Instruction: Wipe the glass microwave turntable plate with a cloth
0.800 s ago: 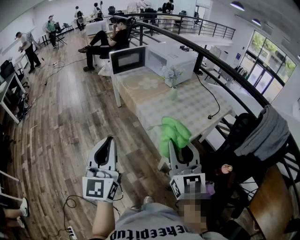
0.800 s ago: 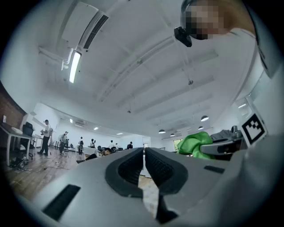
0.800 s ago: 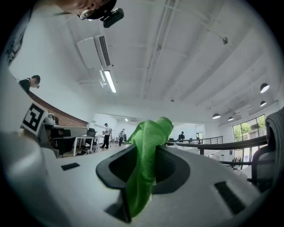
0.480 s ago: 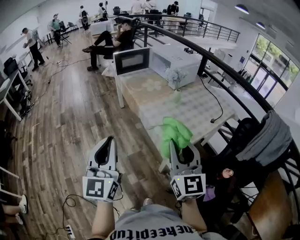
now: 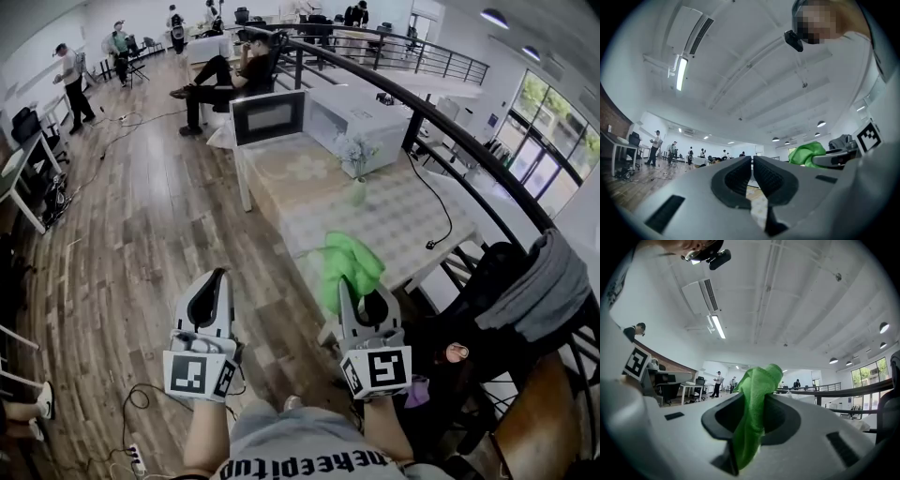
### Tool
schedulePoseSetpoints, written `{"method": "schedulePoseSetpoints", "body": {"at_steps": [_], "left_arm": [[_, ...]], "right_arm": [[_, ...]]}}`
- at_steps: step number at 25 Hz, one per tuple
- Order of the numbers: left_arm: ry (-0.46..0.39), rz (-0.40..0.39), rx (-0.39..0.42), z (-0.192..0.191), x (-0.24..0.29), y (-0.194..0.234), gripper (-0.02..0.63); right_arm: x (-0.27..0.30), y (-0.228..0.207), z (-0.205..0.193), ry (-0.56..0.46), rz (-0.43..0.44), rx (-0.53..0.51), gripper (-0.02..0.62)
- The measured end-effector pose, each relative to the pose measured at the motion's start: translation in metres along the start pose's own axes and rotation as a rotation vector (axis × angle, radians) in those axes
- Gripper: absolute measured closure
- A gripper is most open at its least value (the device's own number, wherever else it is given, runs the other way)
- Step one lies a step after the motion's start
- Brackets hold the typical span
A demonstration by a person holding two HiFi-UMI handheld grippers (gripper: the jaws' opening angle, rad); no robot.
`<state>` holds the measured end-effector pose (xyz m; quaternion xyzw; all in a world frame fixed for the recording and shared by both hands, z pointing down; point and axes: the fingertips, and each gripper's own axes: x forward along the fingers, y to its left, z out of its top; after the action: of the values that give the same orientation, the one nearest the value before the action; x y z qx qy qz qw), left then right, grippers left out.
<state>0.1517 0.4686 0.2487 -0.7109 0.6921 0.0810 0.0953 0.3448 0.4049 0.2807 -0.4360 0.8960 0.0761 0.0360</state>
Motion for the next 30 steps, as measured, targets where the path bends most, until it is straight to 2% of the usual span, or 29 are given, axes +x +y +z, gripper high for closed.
{"method": "schedulePoseSetpoints", "body": {"at_steps": [12, 30], "left_arm": [[0.014, 0.017, -0.005, -0.019, 0.033, 0.023, 0.591], [-0.016, -0.055, -0.014, -0.045, 0.184, 0.165, 0.591]], "right_arm": [[0.046, -0.012, -0.015, 0.013, 0.003, 0.023, 0.502], [0.241, -0.006, -0.025, -0.001, -0.079, 0.03, 0.502]]}}
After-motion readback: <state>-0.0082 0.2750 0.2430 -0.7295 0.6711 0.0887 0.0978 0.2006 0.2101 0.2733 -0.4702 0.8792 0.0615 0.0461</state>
